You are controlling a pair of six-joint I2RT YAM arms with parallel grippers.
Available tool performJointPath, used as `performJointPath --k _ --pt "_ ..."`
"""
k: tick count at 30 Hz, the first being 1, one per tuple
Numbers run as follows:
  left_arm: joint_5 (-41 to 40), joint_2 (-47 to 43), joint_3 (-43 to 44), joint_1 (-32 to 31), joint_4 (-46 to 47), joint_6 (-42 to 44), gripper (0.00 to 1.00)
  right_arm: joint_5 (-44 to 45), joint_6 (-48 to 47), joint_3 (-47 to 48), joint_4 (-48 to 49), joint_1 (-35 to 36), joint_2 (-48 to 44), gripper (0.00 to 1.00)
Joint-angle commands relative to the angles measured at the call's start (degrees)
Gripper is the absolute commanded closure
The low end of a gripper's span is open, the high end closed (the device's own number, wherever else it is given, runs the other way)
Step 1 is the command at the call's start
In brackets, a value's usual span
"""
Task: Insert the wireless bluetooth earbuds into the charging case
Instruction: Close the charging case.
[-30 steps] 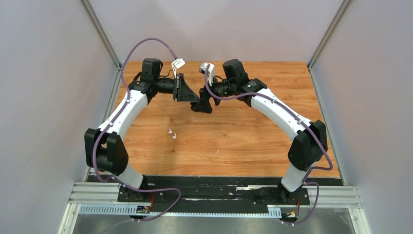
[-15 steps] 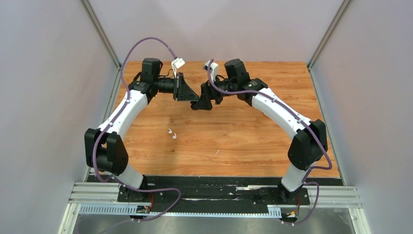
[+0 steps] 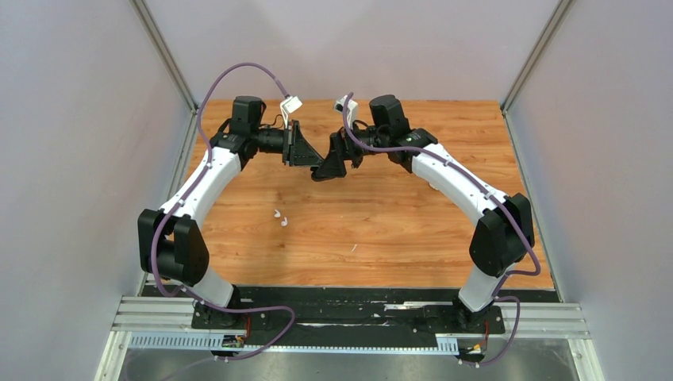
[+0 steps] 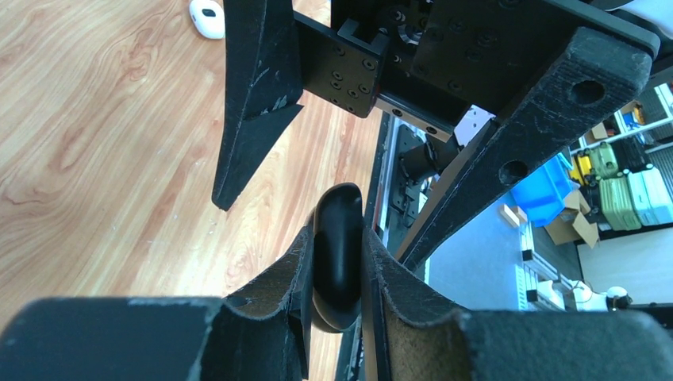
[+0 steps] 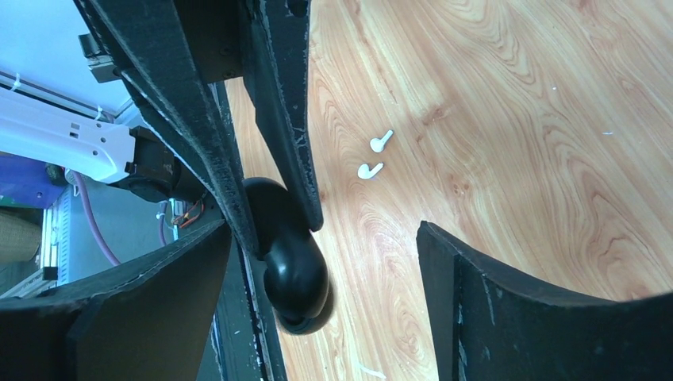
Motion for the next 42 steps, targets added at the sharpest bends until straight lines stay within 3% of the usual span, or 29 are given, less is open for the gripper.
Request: performJointPath --k 1,6,17,25,30,35,42 --pt "1.7 -3.0 0.0 -0.2 0.4 -0.4 1.0 -1.5 1.4 -0.9 3.0 -0.3 -1.7 0.13" --pt "1.1 -3.0 -0.1 -0.2 0.5 -0.7 1.0 -1.0 1.3 -0.9 3.4 -0.2 -2.0 0.1" --pt "1.6 -3.1 -0.3 -0.2 1.4 -1.2 1.0 8.2 1.2 -1.6 2.9 -0.2 -2.8 0.15" --pt "1.6 -3.0 -0.4 -0.2 1.6 -1.4 1.0 7.8 1.5 -2.0 2.9 -0.2 -2.9 0.17" --pt "1.5 -3.0 -0.5 -0.2 1.9 -1.5 1.0 5.1 1.2 -2.4 3.4 -0.2 -2.9 0.14" --pt "1.3 -3.0 -0.4 -0.2 1.9 -1.4 1.0 -5.3 1.1 -1.2 6.5 -0.2 -3.7 0.01" --pt "2.7 -2.4 0.6 -0.2 0.6 -0.3 1.0 -5.7 -3.1 -1.3 4.7 -1.4 -6.7 0.0"
